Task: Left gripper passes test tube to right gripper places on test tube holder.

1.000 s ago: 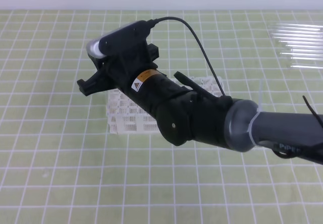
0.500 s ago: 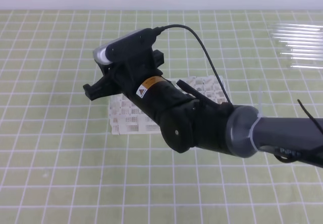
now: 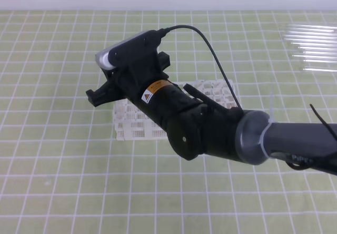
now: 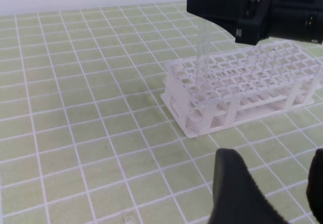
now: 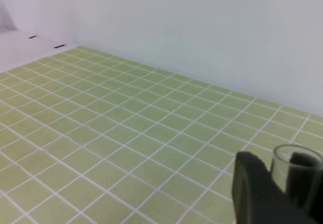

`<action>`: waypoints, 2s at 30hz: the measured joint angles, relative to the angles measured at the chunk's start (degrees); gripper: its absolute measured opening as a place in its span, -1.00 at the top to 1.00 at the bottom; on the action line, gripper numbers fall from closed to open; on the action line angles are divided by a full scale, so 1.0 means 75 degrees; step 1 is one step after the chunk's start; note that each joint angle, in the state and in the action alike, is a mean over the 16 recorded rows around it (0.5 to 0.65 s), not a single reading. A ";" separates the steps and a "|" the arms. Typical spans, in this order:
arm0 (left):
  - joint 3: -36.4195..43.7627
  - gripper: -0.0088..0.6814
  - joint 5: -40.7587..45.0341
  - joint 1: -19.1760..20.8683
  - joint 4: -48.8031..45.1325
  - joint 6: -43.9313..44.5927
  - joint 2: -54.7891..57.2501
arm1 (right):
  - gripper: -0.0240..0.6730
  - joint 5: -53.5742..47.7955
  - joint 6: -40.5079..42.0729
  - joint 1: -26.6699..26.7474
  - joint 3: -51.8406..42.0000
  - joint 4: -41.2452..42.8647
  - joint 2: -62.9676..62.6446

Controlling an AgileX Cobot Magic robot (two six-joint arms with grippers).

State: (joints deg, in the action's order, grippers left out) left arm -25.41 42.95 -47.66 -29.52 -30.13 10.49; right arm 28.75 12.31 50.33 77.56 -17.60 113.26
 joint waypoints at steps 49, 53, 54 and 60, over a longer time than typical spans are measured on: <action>-0.0001 0.15 -0.0046 0.0002 -0.0043 -0.0010 0.0032 | 0.08 -0.0333 0.0006 0.0000 -0.0145 0.0008 -0.0056; -0.0001 0.15 -0.0051 0.0003 -0.0047 -0.0011 0.0037 | 0.02 -0.0380 0.0006 0.0000 -0.0145 -0.0015 -0.0082; -0.0001 0.15 -0.0051 0.0003 -0.0047 -0.0011 0.0037 | 0.02 -0.0393 0.0006 0.0000 -0.0145 -0.0020 -0.0089; -0.0001 0.15 -0.0051 0.0004 -0.0051 -0.0011 0.0050 | 0.05 -0.0473 0.0006 0.0000 -0.0145 -0.0057 -0.0118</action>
State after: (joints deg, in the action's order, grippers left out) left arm -25.42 42.57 -47.63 -29.90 -30.21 10.87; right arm 25.20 12.36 50.33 76.47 -18.02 112.37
